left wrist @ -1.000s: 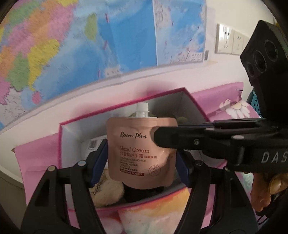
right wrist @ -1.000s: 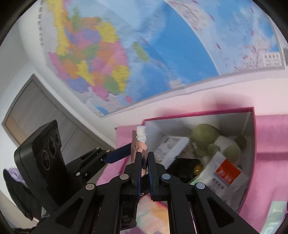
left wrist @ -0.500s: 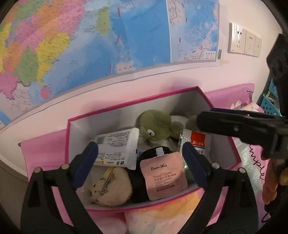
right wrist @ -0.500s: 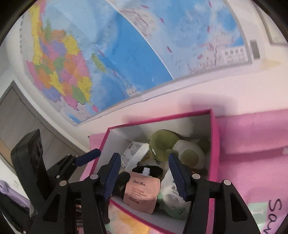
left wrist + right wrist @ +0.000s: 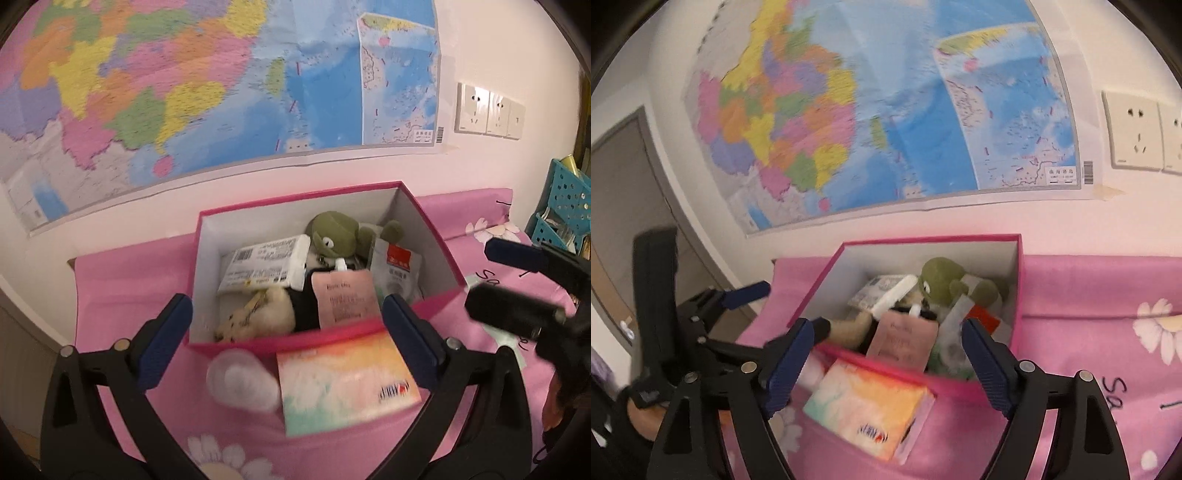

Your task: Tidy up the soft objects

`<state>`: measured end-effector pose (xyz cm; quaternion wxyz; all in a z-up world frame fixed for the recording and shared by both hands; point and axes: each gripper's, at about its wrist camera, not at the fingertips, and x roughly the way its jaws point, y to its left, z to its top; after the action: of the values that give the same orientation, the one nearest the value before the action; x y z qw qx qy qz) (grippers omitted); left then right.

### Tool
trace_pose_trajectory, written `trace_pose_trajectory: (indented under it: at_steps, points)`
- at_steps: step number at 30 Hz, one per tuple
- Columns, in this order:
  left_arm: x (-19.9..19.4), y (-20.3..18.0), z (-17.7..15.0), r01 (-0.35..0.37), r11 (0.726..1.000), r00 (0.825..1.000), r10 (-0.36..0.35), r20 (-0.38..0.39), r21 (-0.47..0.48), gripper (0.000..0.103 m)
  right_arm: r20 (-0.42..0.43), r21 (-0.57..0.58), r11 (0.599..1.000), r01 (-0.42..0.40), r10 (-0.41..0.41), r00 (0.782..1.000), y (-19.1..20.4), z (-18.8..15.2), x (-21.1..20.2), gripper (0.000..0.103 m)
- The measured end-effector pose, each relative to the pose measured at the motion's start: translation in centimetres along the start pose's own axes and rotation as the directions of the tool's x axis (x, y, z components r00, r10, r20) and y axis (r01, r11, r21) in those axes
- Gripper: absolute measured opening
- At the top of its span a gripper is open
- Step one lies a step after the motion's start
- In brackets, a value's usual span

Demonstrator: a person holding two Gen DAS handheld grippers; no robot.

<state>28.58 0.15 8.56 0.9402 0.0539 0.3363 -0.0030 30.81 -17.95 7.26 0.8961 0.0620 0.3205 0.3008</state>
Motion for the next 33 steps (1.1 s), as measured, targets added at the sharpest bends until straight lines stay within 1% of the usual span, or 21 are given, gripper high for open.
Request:
trace_pose_trajectory:
  at_steps: [4,8,12,14,16,20,23,26,30,33]
  points:
    - [-1.7,0.0,-1.7,-0.006,1.000,1.000,0.006,0.020,-0.007,0.103,0.006,-0.042,0.999,0.034,-0.034,0.999,1.9,-1.9,-1.2,0.087]
    - [-3.6,0.5,-3.7,-0.014,1.000,0.999,0.015,0.035,-0.026,0.103,0.024,-0.056,0.997,0.052,-0.051,0.998,3.3,-3.4,-2.6,0.087]
    - [-5.2,1.4,-6.0,-0.021,0.998,0.999,0.024,0.045,-0.055,0.103,0.049,-0.043,0.997,0.057,-0.054,0.997,4.2,-4.7,-4.8,0.088]
    - [-5.9,1.8,-7.6,-0.023,0.996,0.999,0.026,0.031,-0.084,0.103,0.053,-0.043,0.997,0.059,-0.056,0.997,4.6,-5.4,-5.5,0.091]
    - [-6.3,1.9,-9.0,-0.025,0.995,0.999,0.027,0.019,-0.091,0.103,0.055,-0.041,0.997,0.070,-0.068,0.996,5.1,-6.6,-6.2,0.093]
    - [-6.9,2.0,-12.2,-0.018,0.993,1.000,0.016,-0.013,-0.119,0.103,0.026,-0.041,0.997,0.072,-0.071,0.997,6.3,-9.1,-6.6,0.093]
    - [-7.1,2.2,-14.2,-0.031,0.991,0.999,0.027,-0.029,-0.132,0.103,-0.006,-0.035,0.997,0.069,-0.069,0.998,7.1,-11.6,-6.5,0.093]
    - [-7.0,2.5,-16.3,-0.015,0.987,0.998,0.006,-0.056,-0.161,0.103,-0.023,-0.025,0.998,0.062,-0.062,0.998,7.5,-13.2,-6.5,0.093]
    - [-7.3,2.7,-18.4,-0.013,0.984,0.997,-0.002,-0.081,-0.179,0.103,-0.038,0.000,0.998,0.056,-0.056,0.998,7.8,-15.2,-6.7,0.093]
    - [-7.6,2.7,-19.4,-0.019,0.982,0.996,0.003,-0.090,-0.187,0.103,-0.043,0.009,0.998,0.056,-0.056,0.998,8.1,-16.2,-7.0,0.093]
